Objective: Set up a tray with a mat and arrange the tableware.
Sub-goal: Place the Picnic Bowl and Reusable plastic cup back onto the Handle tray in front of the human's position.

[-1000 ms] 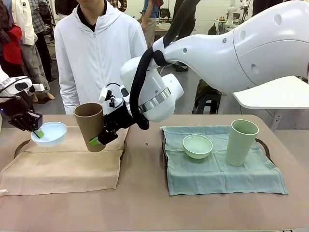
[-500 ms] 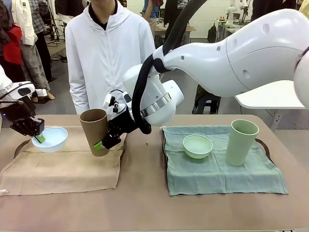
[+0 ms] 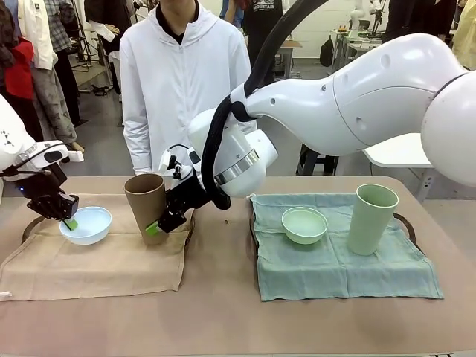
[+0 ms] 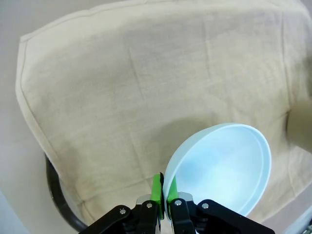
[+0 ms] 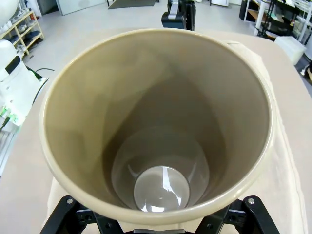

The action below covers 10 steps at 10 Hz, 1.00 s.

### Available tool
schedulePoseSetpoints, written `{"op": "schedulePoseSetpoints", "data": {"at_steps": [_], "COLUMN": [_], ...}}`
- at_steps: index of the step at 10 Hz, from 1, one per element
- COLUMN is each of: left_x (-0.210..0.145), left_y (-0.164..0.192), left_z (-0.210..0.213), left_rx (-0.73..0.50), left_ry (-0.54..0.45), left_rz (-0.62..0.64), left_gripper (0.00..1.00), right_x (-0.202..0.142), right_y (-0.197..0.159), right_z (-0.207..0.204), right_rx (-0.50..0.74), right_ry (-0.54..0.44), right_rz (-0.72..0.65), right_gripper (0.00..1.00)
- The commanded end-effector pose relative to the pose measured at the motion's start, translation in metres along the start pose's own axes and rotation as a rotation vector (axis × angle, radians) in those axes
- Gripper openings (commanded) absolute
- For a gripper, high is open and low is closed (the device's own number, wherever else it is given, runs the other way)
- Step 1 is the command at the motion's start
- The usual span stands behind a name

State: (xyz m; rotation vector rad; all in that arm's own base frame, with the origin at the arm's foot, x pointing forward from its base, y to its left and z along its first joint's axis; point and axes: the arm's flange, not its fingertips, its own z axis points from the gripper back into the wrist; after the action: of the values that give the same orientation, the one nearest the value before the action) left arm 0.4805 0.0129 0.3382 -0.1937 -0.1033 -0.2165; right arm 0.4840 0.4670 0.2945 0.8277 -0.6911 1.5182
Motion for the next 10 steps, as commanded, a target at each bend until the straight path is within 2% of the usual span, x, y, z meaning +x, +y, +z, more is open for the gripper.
{"op": "schedulePoseSetpoints", "data": {"at_steps": [1,3,4,5,6,7,8,9,10], "left_x": [0.007,0.008,0.009,0.009,0.009,0.007,0.006,0.002,0.000], "left_y": [-0.001,0.001,0.002,0.002,0.002,0.001,0.002,0.003,0.006], "left_z": [0.001,-0.002,-0.003,-0.003,0.001,0.005,0.010,0.016,0.022], "left_rx": [-0.025,-0.047,-0.046,-0.052,-0.055,-0.056,-0.051,-0.050,-0.044], "left_ry": [-0.036,-0.039,-0.034,-0.028,-0.030,-0.036,-0.038,-0.042,-0.047], "left_rz": [0.006,0.023,0.028,0.030,0.027,0.021,0.023,0.023,0.016], "left_gripper": [0.04,0.04,0.09,0.64,0.68,1.00,0.88,1.00,1.00], "right_x": [0.001,-0.006,-0.007,-0.006,-0.002,0.004,0.011,0.016,0.020], "right_y": [-0.001,-0.003,-0.004,-0.003,-0.001,0.004,0.008,0.014,0.018], "right_z": [-0.003,-0.008,-0.009,-0.008,-0.005,0.002,0.010,0.019,0.028], "right_rx": [0.001,0.016,0.018,0.015,0.007,-0.021,-0.040,-0.062,-0.067], "right_ry": [-0.003,-0.001,-0.002,0.001,0.012,0.050,0.110,0.203,0.256], "right_rz": [0.021,0.028,0.027,0.026,0.028,0.030,0.027,0.024,0.021], "right_gripper": [0.81,0.81,0.81,1.00,1.00,1.00,1.00,1.00,1.00]}}
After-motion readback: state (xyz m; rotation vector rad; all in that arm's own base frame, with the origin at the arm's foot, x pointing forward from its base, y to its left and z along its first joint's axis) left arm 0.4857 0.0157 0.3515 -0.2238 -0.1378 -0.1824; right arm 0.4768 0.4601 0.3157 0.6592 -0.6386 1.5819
